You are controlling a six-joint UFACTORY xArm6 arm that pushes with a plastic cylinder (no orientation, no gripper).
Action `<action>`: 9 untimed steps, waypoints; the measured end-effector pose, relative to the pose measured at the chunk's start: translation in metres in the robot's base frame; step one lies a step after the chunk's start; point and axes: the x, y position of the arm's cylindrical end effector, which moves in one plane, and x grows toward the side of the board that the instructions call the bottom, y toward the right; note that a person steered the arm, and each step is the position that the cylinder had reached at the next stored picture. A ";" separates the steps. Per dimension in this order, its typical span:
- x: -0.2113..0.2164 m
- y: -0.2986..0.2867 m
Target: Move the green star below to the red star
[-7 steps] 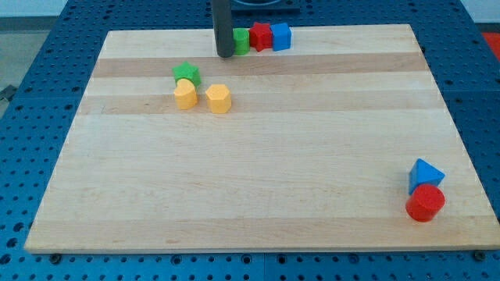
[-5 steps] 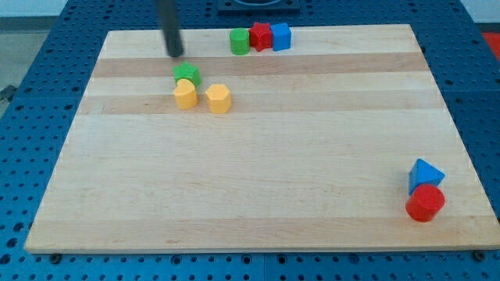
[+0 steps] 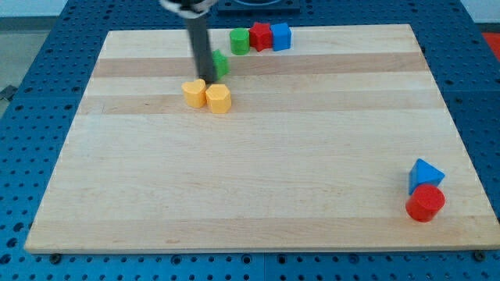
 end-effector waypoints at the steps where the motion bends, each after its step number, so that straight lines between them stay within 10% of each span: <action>1: -0.010 0.028; 4: 0.013 -0.152; 9: -0.025 0.048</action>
